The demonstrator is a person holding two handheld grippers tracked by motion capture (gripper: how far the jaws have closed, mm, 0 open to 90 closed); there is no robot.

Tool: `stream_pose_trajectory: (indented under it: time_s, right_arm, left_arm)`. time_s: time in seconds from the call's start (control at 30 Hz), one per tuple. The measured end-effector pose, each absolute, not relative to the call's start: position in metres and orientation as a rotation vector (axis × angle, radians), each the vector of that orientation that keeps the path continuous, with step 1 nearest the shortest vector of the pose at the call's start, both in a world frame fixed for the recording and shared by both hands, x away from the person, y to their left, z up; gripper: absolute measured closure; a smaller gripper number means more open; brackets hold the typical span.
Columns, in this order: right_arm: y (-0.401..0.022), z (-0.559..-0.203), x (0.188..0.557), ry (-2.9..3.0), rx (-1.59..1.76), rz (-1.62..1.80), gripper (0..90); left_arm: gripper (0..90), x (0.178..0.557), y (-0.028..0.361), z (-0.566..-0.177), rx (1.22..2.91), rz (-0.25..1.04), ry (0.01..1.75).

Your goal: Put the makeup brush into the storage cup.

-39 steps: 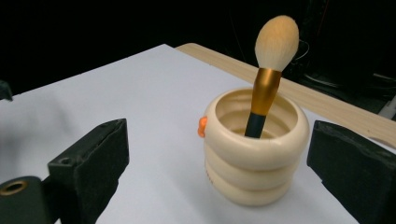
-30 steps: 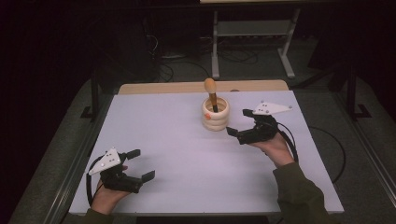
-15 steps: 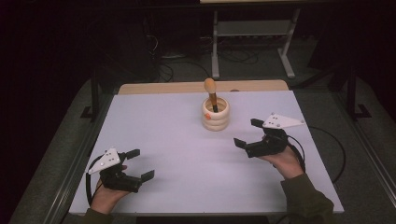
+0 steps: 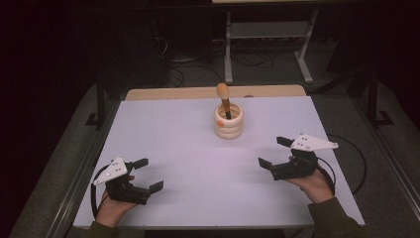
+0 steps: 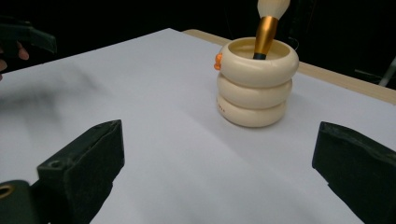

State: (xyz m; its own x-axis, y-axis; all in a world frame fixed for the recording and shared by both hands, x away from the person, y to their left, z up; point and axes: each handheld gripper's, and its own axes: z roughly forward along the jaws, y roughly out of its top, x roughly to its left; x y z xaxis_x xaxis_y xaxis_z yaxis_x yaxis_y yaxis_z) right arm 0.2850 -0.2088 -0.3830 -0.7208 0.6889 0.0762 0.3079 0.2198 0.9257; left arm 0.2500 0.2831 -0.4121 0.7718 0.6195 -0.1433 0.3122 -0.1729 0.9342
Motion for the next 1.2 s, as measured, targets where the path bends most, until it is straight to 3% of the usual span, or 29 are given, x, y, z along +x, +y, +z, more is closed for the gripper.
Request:
stream_pose_trajectory:
  time_s: [0.67,1.2]
  right_arm:
    - [-0.233,-0.400,0.251,2.123,0.948,1.490,1.5]
    - [-0.242,-0.412,0.246,2.148,0.960,1.468,1.5]
  left_arm:
    - [0.0,0.251,0.283,-0.413,1.789,0.316,0.726]
    - [0.0,0.251,0.281,-0.416,1.822,0.300,0.710]
